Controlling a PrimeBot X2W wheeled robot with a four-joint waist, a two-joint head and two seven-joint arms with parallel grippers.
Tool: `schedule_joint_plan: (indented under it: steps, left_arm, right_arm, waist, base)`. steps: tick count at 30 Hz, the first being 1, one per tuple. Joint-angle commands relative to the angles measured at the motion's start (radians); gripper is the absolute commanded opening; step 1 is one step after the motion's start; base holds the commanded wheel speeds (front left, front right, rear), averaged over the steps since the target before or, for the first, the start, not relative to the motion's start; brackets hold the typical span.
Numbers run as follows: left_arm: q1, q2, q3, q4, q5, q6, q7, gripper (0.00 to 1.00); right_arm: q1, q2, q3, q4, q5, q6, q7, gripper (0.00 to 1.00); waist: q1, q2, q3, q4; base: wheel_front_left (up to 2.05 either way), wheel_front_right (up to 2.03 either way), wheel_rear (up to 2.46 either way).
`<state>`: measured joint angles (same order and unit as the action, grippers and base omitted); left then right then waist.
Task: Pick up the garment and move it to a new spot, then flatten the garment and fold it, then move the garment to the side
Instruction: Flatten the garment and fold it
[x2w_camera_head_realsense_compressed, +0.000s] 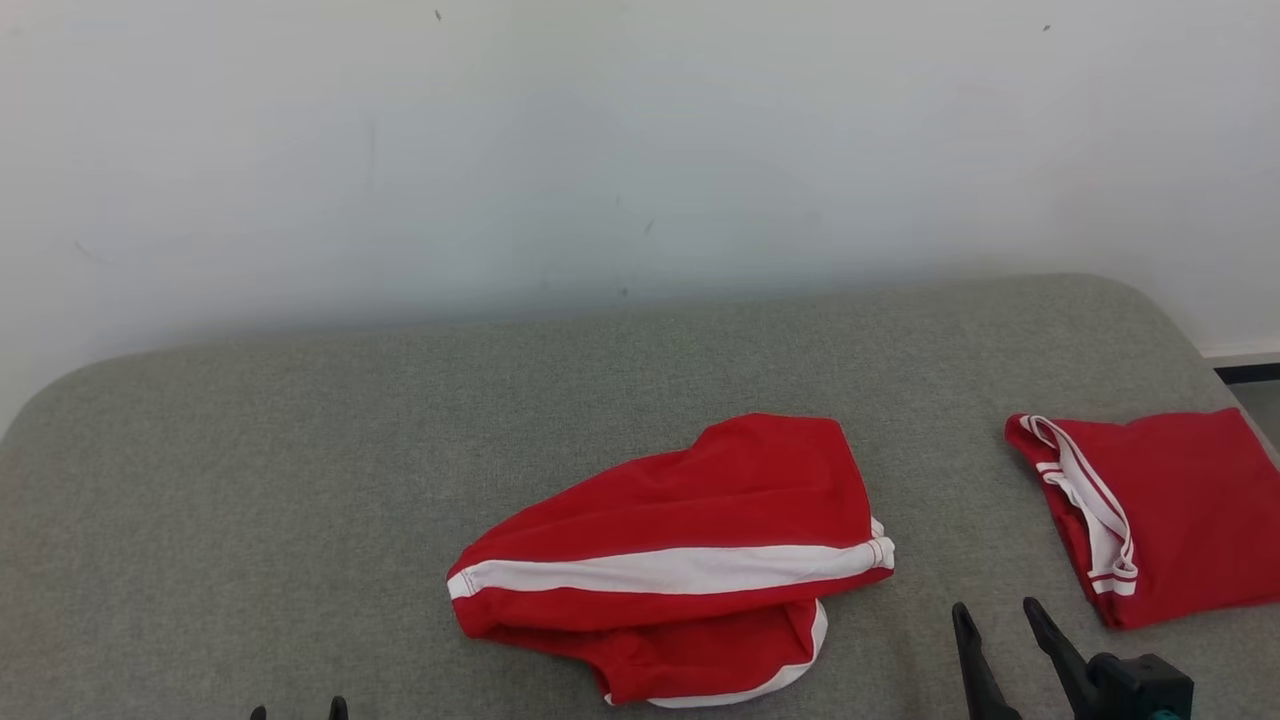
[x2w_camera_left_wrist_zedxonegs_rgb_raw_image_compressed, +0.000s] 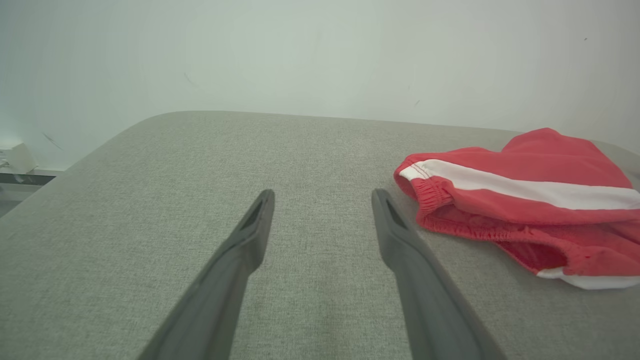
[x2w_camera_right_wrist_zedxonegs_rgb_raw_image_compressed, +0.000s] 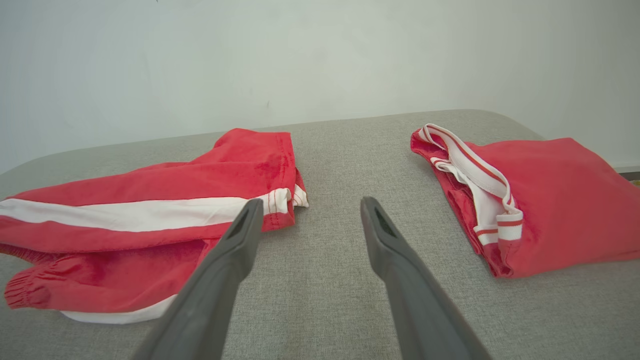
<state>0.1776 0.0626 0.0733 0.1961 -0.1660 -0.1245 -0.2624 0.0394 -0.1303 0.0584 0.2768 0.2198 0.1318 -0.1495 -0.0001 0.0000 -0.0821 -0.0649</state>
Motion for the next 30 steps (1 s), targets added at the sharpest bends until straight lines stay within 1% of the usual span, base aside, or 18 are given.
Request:
schedule_joint_plan:
  steps: [1, 8, 12, 18, 21, 25, 30]
  left_arm:
    - [-0.012, -0.005, -0.001, 0.000, 0.008, -0.005, -0.003, 1.00]
    - [-0.018, -0.008, -0.007, 0.003, 0.012, -0.005, -0.003, 1.00]
    - [-0.030, -0.010, -0.028, 0.028, -0.007, -0.006, -0.003, 1.00]
    - [-0.121, -0.008, -0.147, 0.171, -0.097, -0.006, 0.007, 1.00]
    - [-0.194, -0.010, -0.183, 0.226, -0.146, -0.005, 0.037, 1.00]
    - [-0.286, -0.010, -0.194, 0.281, -0.181, -0.005, 0.086, 1.00]
    - [-0.378, -0.011, -0.200, 0.335, -0.213, 0.012, 0.201, 1.00]
  right_arm:
    - [-0.004, 0.001, 0.001, -0.001, -0.004, -0.003, 0.001, 1.00]
    - [-0.014, -0.003, 0.002, 0.004, 0.001, -0.003, 0.003, 1.00]
    - [-0.032, -0.010, 0.006, 0.012, 0.002, -0.003, 0.013, 1.00]
    - [-0.091, -0.029, 0.029, 0.048, 0.013, -0.003, 0.082, 1.00]
    - [-0.137, -0.026, 0.042, 0.085, 0.053, -0.003, 0.139, 1.00]
    - [-0.199, -0.034, 0.067, 0.141, 0.082, -0.003, 0.221, 1.00]
    - [-0.261, -0.016, 0.082, 0.193, 0.114, -0.003, 0.308, 1.00]
  waist:
    - [0.0001, 0.0000, 0.001, 0.000]
    - [0.0001, 0.0000, 0.005, 0.001]
    - [0.0001, 0.0000, 0.009, 0.004]
    - [0.0001, 0.0000, 0.025, 0.013]
    - [0.0001, 0.0000, 0.037, 0.013]
    - [0.0001, 0.0000, 0.053, 0.015]
    - [0.0001, 0.0000, 0.070, 0.015]
  base:
    - [0.00, 0.00, 0.00]
    - [0.00, 0.00, 0.00]
    - [0.00, 0.00, 0.00]
    - [0.00, 0.00, 0.00]
    - [0.00, 0.00, 0.00]
    - [0.00, 0.00, 0.00]
    - [0.00, 0.00, 0.00]
